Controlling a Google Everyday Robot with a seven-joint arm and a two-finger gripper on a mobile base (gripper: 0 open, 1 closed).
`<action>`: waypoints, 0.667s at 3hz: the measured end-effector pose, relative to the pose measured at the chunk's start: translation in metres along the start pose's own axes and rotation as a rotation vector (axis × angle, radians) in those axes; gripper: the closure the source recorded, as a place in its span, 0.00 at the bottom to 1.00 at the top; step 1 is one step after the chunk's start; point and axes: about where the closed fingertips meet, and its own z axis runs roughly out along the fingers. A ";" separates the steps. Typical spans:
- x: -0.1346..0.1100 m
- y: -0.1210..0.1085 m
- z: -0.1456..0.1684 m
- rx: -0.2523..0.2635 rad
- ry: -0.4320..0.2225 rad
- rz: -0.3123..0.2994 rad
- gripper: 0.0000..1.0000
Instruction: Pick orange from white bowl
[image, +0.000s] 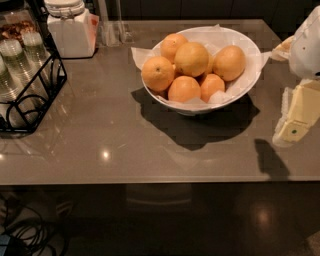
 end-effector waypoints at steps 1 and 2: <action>0.000 0.000 0.000 0.000 0.000 0.000 0.00; -0.016 -0.011 0.001 -0.013 -0.043 -0.037 0.00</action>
Offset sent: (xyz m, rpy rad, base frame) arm 0.0325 0.0275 0.0090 0.0787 0.0125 0.1207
